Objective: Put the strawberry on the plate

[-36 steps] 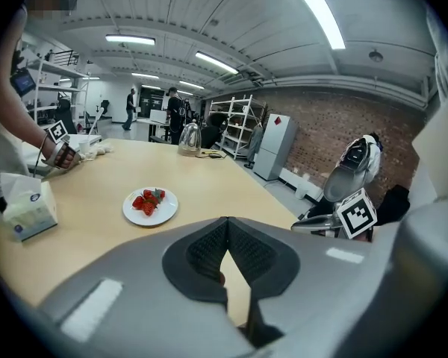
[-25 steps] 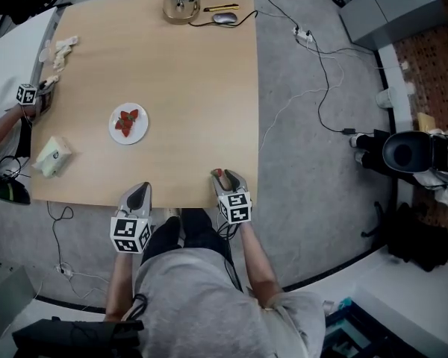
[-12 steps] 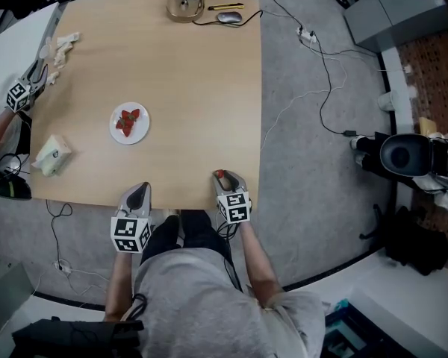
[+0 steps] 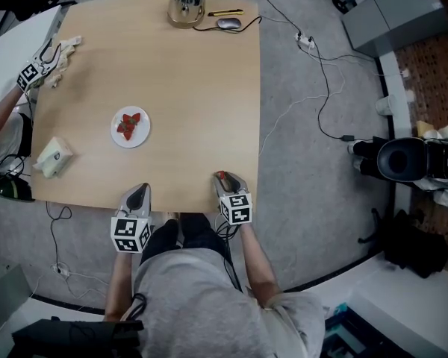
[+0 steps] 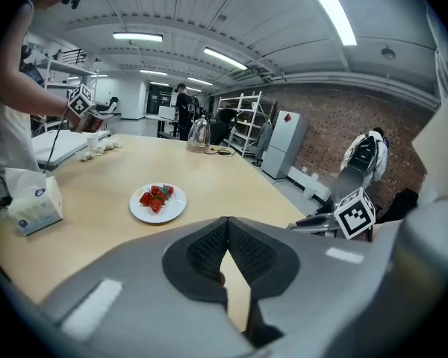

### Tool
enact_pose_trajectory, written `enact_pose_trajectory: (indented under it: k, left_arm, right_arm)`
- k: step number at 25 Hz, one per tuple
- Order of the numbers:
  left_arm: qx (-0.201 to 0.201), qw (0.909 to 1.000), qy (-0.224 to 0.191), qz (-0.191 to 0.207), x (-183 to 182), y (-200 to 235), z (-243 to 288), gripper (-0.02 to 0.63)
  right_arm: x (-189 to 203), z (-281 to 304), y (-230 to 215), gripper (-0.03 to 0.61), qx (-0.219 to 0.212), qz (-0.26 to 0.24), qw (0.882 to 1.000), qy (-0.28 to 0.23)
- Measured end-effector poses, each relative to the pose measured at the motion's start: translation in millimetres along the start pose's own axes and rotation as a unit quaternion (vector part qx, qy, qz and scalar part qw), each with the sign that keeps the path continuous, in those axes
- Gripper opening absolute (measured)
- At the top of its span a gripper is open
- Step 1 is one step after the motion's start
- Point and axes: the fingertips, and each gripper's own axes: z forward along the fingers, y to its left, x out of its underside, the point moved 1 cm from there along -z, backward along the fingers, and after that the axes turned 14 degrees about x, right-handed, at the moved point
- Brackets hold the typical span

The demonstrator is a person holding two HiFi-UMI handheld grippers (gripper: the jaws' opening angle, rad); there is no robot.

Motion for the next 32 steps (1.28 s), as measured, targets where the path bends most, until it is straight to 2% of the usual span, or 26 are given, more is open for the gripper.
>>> enact_pose_trajectory:
  k: [6,14,21,32]
  left_arm:
    - [-0.008,0.9999,-0.010,0.000,-7,3,0,0.018]
    - [-0.033,0.9989,-0.033,-0.004,-24,7,-5,0.018]
    - [-0.086,0.9942,-0.061,-0.024,-28,21,-25,0.018]
    - [-0.174,0.9780,-0.093,-0.067,-8,44,-79,0.018]
  right_arm:
    - [-43,-13,5,0.141,-0.021,-0.006,0.999,-0.046]
    - [-105,-25,33,0.141,-0.067,-0.044,0.991,-0.104]
    - [-140,-16,68,0.141,-0.129,-0.056,0.983,-0.117]
    - [-174,-2,138,0.141,-0.205,-0.121,0.962,-0.135]
